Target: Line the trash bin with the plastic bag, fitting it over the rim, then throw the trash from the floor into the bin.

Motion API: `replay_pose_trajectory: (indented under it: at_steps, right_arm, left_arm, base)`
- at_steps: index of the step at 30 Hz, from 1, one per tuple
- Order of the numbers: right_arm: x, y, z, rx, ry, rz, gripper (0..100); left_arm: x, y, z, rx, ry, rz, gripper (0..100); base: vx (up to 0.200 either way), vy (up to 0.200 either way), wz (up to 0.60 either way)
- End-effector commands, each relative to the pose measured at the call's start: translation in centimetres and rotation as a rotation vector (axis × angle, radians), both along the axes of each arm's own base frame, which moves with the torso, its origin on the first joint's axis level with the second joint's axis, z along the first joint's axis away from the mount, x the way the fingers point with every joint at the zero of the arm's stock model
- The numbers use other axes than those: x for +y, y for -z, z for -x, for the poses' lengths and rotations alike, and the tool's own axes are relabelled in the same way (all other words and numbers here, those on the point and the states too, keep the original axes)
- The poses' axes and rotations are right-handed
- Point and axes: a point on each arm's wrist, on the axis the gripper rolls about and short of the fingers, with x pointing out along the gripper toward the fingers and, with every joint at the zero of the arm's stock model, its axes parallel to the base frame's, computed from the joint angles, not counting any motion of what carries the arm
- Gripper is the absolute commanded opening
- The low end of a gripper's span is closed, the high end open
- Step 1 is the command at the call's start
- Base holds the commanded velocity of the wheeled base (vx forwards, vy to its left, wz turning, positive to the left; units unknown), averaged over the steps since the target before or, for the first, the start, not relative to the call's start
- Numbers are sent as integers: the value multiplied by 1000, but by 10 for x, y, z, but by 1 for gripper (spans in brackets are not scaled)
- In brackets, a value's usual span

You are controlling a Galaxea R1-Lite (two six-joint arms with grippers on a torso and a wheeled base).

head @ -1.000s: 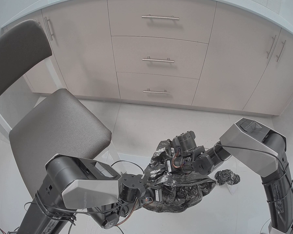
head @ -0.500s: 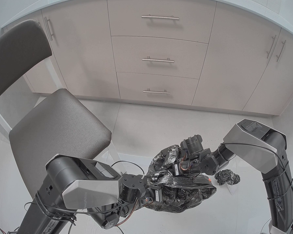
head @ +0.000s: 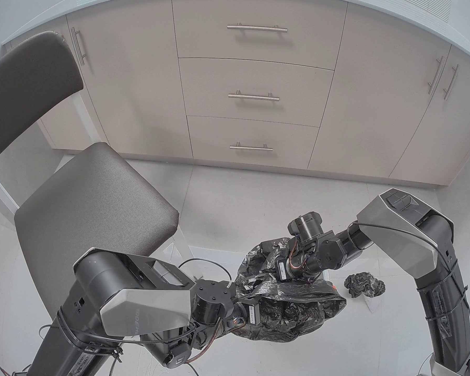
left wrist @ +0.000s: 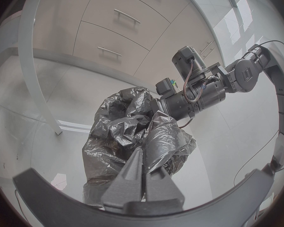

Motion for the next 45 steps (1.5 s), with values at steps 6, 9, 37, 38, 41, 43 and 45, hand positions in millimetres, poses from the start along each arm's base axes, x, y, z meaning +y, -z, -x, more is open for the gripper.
replay_pose_trajectory:
  at_steps: [6, 9, 37, 38, 41, 43, 45]
  right_arm:
    - [0, 1, 0, 36, -10, 26, 100]
    - [0, -3, 2, 36, -10, 25, 100]
    - [-7, -113, 49, -72, 11, -84, 100]
    - [-7, -114, 48, -74, 12, -85, 100]
    - [-3, -120, 35, -119, 22, -102, 100]
    - [0, -122, 25, -145, 29, -113, 100]
    - [1, -122, 17, -160, 33, -120, 0]
  left_arm:
    - [0, 0, 0, 0, 0, 1, 0]
    - [0, 0, 0, -1, 0, 2, 0]
    - [-1, 0, -1, -2, 0, 3, 0]
    - [-1, 0, -1, -2, 0, 3, 0]
    - [-1, 0, -1, -2, 0, 3, 0]
    - [-1, 0, -1, -2, 0, 3, 0]
    - [0, 0, -1, -2, 0, 3, 0]
  base:
    - [0, 0, 0]
    - [0, 0, 0]
    - [0, 0, 0]
    - [0, 0, 0]
    - [0, 0, 0]
    - [0, 0, 0]
    - [0, 0, 0]
